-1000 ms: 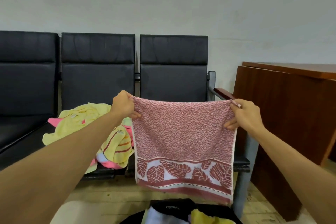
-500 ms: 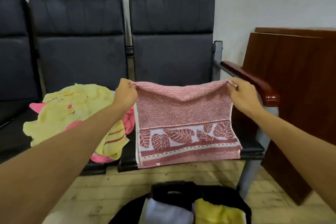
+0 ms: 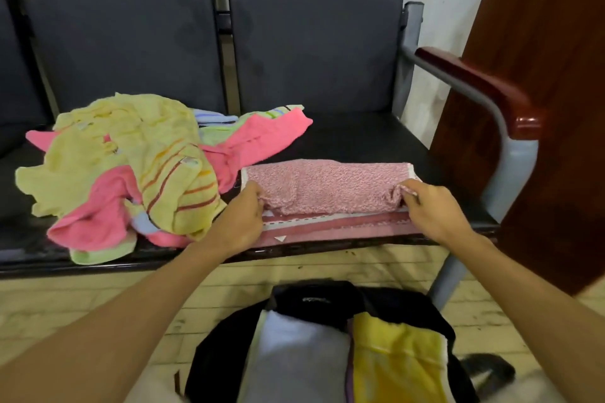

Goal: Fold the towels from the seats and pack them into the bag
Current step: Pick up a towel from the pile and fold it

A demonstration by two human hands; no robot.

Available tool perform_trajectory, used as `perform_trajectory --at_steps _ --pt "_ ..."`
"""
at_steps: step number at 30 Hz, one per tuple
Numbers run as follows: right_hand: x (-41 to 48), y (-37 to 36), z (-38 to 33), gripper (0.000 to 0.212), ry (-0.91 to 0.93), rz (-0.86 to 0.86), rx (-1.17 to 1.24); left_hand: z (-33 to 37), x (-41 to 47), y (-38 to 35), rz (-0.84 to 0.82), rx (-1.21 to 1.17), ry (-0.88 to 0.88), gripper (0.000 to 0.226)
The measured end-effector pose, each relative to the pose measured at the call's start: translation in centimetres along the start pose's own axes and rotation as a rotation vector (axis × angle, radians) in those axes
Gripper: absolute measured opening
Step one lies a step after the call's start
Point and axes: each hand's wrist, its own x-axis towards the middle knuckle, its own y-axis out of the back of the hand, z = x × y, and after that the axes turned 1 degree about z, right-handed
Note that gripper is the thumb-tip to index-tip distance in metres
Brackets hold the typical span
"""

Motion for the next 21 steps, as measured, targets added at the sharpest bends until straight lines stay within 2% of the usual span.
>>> perform_trajectory --at_steps 2,5,12,15,18,21 --pt "0.5 -0.5 -0.1 0.022 0.032 -0.048 0.045 -0.3 0.3 0.3 -0.003 0.085 -0.017 0.014" --pt "1.1 -0.4 -0.5 0.025 0.039 -0.062 0.114 -0.8 0.7 1.0 0.036 0.089 0.046 0.020" --pt "1.5 1.9 -0.5 0.030 0.002 0.155 0.315 0.0 -0.1 2.8 0.267 -0.150 0.062 0.008" --pt "1.1 2.6 0.2 0.029 -0.008 0.175 0.344 0.4 -1.0 3.6 0.320 -0.188 0.012 0.010" --pt "0.4 2.9 1.1 0.022 -0.022 0.092 0.337 -0.2 -2.1 4.0 0.196 -0.077 0.002 0.013" --pt "-0.4 2.5 2.3 0.022 -0.016 -0.115 0.251 -0.4 -2.9 4.1 -0.009 0.076 0.040 0.014"
